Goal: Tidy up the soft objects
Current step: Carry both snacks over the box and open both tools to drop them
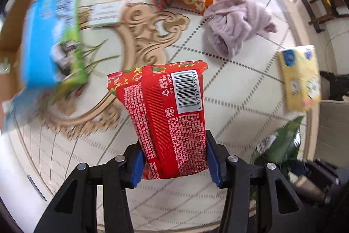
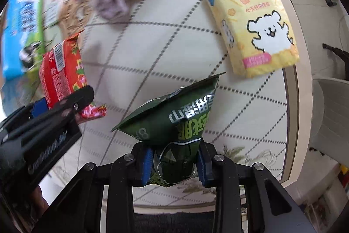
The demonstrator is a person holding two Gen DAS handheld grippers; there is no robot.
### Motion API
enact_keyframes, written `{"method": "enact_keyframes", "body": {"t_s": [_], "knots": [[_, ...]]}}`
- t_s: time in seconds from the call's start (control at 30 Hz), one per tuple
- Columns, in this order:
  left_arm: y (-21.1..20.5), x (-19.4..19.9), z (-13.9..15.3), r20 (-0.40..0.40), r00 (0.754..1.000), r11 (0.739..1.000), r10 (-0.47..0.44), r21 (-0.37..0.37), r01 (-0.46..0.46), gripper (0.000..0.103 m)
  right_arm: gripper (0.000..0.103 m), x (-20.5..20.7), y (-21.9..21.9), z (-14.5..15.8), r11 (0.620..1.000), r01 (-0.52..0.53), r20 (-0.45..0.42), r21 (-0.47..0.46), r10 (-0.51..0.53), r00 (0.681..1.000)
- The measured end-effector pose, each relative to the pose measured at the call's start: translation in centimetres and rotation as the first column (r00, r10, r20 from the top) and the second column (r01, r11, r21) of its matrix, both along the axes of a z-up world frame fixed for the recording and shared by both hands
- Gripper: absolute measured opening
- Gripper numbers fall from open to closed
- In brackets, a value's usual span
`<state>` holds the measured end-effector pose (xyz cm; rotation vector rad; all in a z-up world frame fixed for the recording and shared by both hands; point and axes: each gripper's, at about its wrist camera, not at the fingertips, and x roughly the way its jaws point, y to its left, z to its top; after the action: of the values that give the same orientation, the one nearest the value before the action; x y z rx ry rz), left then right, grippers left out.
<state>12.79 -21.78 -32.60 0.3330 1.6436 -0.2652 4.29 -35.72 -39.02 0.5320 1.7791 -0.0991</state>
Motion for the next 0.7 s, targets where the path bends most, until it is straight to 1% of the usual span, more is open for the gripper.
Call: {"method": "enact_keyframes", "body": {"t_s": [0.1,0.17,0.2,0.23,0.33,0.4,0.47,0.57,0.63,0.7], "knots": [[2.4,-1.6,4.2,0.048,0.998,0.998,0.05,-0.045,-0.048,0.045,0.035,-0.3,1.3,2.9,0.998,-0.042,0.045,0.036,0.04,0.998],[4.3,-2.0,7.1,0.085,0.993,0.994,0.083,-0.072,-0.077,0.045,0.035,0.0,2.6,5.5,0.995,-0.081,0.087,0.064,0.075,0.993],[6.0,-2.5,7.8,0.109,0.989,0.992,0.098,-0.085,-0.089,0.045,0.035,0.4,3.0,6.7,0.993,-0.096,0.109,0.072,0.088,0.99],[7.0,-2.4,9.3,0.134,0.984,0.99,0.115,-0.096,-0.103,0.045,0.035,1.0,3.7,8.2,0.989,-0.121,0.136,0.081,0.109,0.985],[10.5,-0.4,12.6,0.182,0.97,0.982,0.159,-0.134,-0.136,0.045,0.035,3.3,5.1,12.7,0.974,-0.193,0.214,0.116,0.165,0.963],[12.8,1.7,14.1,0.184,0.965,0.974,0.188,-0.162,-0.159,0.045,0.035,5.3,6.9,15.5,0.96,-0.246,0.265,0.131,0.205,0.942],[15.7,3.8,15.0,0.193,0.958,0.969,0.211,-0.172,-0.179,0.045,0.035,7.8,9.1,18.1,0.946,-0.297,0.313,0.131,0.245,0.918],[18.7,7.4,16.0,0.224,0.948,0.969,0.227,-0.153,-0.196,0.045,0.035,12.5,13.2,20.4,0.933,-0.341,0.356,0.113,0.282,0.891],[21.0,10.3,15.6,0.22,0.946,0.968,0.237,-0.139,-0.21,0.045,0.035,15.4,15.8,20.9,0.933,-0.347,0.364,0.096,0.291,0.885],[23.3,12.9,15.2,0.208,0.945,0.965,0.251,-0.128,-0.228,0.045,0.035,18.7,18.5,20.3,0.933,-0.348,0.346,0.088,0.299,0.889]]}}
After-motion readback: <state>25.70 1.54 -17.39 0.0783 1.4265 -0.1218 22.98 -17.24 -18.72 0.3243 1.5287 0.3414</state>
